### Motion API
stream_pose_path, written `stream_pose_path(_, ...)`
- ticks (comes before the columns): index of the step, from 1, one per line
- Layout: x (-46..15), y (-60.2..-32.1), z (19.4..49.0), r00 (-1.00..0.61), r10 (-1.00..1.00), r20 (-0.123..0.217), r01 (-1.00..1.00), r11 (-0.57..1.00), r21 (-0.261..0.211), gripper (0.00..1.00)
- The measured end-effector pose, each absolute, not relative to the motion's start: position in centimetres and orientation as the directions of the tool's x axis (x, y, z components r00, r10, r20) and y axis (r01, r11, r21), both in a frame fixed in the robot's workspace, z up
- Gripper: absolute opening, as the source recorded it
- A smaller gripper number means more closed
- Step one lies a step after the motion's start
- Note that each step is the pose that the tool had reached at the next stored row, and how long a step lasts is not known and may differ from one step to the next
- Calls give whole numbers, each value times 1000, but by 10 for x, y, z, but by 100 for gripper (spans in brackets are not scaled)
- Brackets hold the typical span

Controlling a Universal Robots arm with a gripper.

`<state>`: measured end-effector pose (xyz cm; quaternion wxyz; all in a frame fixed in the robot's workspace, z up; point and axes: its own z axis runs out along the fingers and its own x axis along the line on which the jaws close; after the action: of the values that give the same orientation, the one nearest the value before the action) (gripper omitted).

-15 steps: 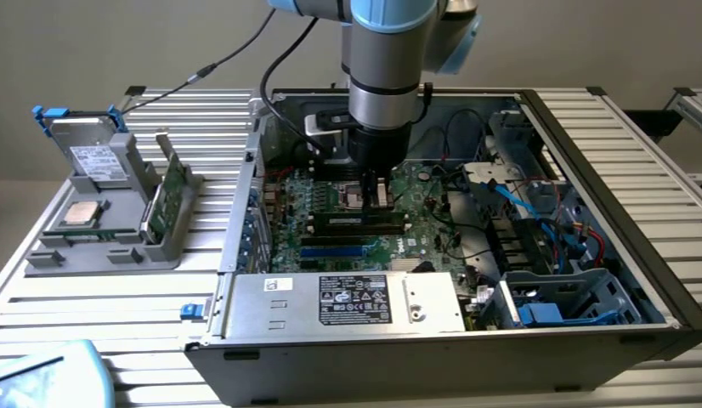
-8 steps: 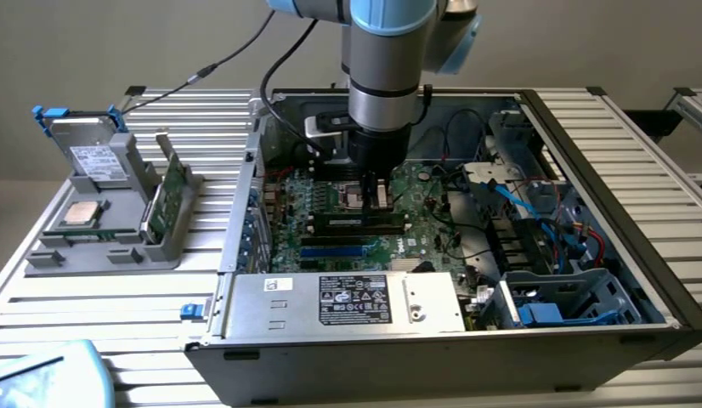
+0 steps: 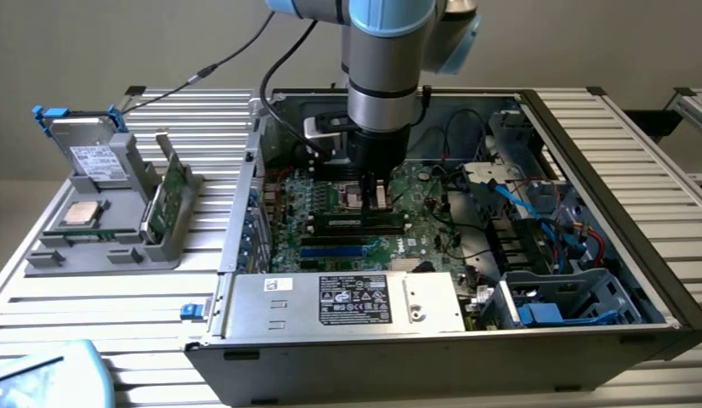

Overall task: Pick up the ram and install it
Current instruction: 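Insert the ram into the slot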

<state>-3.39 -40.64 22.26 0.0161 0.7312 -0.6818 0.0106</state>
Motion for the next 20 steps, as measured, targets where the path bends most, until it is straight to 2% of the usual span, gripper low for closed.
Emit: stream_pose_path(20, -34, -405, 221, 70, -997, 39, -998, -70, 9, 14)
